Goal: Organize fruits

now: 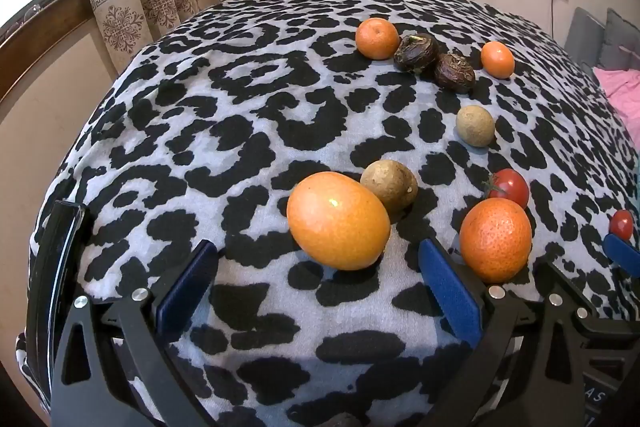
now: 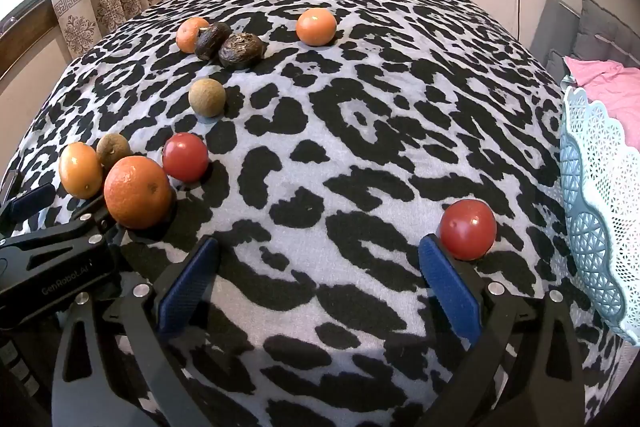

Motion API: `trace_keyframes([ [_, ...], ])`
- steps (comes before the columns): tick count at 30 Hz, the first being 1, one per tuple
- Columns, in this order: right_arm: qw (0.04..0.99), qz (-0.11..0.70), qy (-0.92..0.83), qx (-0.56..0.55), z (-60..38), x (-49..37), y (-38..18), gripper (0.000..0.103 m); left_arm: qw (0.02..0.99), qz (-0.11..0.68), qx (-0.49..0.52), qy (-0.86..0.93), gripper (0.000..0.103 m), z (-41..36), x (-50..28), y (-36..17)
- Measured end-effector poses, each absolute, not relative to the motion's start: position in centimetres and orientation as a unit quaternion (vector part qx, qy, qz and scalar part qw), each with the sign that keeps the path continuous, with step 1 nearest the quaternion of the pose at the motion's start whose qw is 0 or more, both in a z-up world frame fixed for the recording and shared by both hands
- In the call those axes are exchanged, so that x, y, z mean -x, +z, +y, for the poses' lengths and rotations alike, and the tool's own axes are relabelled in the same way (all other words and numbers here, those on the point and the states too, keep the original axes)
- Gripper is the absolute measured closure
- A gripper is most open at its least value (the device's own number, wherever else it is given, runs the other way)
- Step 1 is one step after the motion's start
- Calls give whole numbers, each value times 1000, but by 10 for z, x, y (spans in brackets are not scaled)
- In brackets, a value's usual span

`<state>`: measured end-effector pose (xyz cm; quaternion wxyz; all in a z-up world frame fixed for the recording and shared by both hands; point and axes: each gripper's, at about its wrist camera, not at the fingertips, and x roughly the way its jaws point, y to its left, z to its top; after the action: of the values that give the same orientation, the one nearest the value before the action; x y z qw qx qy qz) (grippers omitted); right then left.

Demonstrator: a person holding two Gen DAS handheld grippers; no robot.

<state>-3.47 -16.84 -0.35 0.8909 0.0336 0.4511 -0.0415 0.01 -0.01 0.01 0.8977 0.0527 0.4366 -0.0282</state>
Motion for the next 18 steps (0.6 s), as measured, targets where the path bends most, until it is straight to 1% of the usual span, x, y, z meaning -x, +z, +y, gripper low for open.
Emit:
trace_keyframes([
  [18,891,451,-41,-35,-168,33,-5,2,898,436,-52,-23,5,-1,-1,2],
])
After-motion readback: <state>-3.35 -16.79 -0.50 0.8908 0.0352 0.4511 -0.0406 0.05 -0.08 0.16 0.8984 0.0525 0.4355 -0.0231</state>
